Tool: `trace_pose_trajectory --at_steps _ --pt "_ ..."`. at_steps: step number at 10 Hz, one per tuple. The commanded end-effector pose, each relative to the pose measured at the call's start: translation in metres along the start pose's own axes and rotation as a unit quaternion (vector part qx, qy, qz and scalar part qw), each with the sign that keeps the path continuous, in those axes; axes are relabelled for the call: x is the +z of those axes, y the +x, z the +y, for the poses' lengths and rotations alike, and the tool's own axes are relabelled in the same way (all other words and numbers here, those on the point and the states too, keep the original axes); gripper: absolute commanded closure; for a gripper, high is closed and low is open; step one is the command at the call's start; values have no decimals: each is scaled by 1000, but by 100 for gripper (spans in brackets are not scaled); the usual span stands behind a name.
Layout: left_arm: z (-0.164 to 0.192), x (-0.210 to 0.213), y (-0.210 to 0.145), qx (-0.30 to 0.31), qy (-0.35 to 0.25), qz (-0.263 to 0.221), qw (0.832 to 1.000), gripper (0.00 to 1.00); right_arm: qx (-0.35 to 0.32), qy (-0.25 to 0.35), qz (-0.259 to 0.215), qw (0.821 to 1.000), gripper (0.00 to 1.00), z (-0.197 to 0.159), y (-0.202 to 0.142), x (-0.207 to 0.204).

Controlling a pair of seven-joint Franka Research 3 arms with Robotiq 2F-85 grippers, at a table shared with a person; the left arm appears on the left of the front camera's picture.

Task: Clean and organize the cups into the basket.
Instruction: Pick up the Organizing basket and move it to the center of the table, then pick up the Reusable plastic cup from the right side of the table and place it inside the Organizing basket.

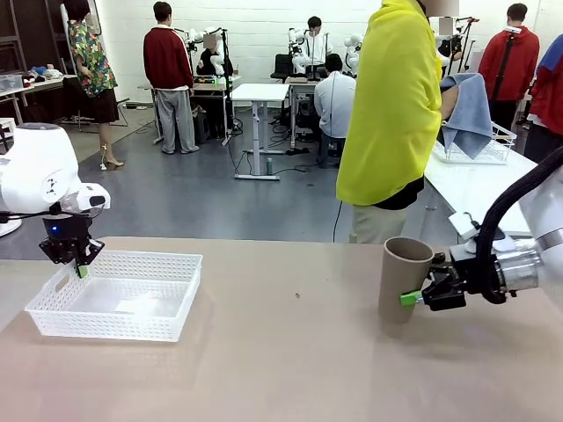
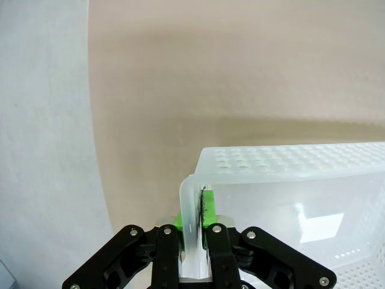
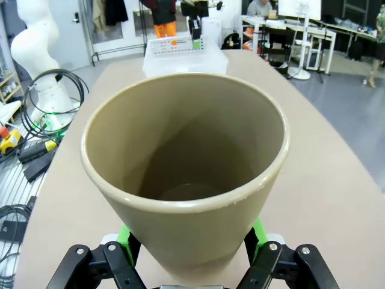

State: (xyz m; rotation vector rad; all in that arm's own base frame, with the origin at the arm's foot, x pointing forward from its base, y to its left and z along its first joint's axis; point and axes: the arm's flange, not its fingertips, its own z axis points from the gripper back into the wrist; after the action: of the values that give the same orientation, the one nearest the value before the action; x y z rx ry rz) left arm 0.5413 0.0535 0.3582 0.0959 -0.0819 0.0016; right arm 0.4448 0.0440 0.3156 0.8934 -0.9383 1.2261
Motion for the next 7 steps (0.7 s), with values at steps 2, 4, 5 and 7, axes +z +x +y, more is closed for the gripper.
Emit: trace_pose_trajectory --at_steps 2,4,5,7 --pt "-41 23 -16 11 22 -18 1000 100 -3 -34 -10 999 100 30 39 36" --pt "-74 31 -19 32 43 -19 998 100 3 -55 -4 998 100 46 67 61" --pt "-93 32 -18 37 50 -14 998 100 7 -63 -5 998 100 54 81 72" --pt "-127 37 -16 42 57 -15 997 100 1 -75 7 997 100 66 110 88"
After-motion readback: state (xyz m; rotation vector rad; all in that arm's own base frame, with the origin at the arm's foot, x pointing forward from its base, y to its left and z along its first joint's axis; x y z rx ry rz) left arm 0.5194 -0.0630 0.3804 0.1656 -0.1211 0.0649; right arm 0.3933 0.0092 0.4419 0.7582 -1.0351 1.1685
